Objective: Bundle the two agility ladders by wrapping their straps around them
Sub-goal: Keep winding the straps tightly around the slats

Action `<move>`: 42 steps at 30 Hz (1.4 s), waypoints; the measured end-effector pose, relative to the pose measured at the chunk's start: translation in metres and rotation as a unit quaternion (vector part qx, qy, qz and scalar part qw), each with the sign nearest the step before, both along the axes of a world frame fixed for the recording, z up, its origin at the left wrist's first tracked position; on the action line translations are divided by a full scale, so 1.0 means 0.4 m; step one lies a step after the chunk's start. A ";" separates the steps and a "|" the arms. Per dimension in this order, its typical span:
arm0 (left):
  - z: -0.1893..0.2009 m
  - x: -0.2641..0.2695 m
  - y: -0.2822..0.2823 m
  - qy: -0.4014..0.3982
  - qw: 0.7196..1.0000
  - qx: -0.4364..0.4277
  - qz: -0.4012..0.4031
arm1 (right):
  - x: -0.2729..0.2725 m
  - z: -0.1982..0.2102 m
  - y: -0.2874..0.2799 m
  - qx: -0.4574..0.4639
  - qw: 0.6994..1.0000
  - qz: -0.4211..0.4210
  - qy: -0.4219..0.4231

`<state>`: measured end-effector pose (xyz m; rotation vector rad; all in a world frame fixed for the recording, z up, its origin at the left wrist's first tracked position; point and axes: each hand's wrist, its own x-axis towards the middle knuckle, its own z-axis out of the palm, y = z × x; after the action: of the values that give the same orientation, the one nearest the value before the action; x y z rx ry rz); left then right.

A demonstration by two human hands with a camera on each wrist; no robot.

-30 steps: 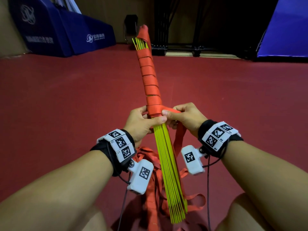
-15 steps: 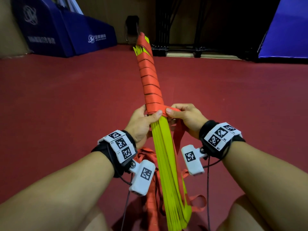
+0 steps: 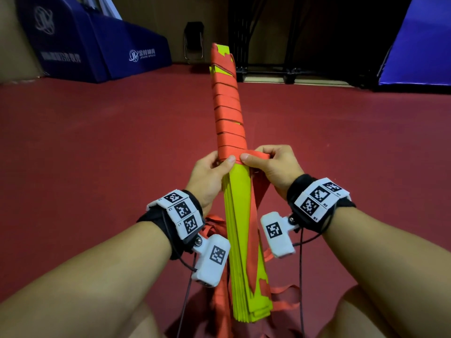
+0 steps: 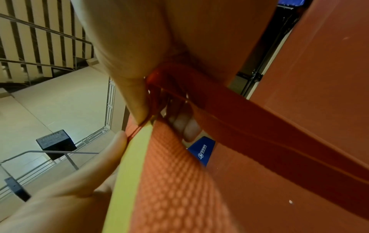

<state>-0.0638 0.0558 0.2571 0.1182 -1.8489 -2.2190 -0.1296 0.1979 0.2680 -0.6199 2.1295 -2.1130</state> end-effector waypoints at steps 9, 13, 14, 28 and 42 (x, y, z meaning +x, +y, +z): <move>-0.011 -0.010 -0.016 -0.037 0.997 -0.053 0.039 | 0.005 0.006 0.006 -0.067 0.990 0.078 -0.096; -0.004 -0.011 -0.016 -0.031 0.997 -0.056 0.050 | 0.004 0.013 0.014 -0.065 0.984 0.115 -0.123; -0.002 -0.009 -0.017 -0.031 0.997 -0.056 0.046 | 0.004 0.013 0.016 -0.060 0.983 0.123 -0.122; 0.020 0.014 -0.012 -0.045 0.998 -0.007 0.049 | 0.002 0.027 0.011 -0.132 0.961 0.222 -0.102; 0.024 0.013 -0.005 -0.034 0.999 -0.012 0.022 | 0.008 0.043 0.002 -0.268 0.925 0.207 -0.171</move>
<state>-0.0587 0.0538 0.2665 0.2299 -1.8893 -2.1876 -0.1265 0.1986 0.2850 -0.6113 1.1174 -2.3235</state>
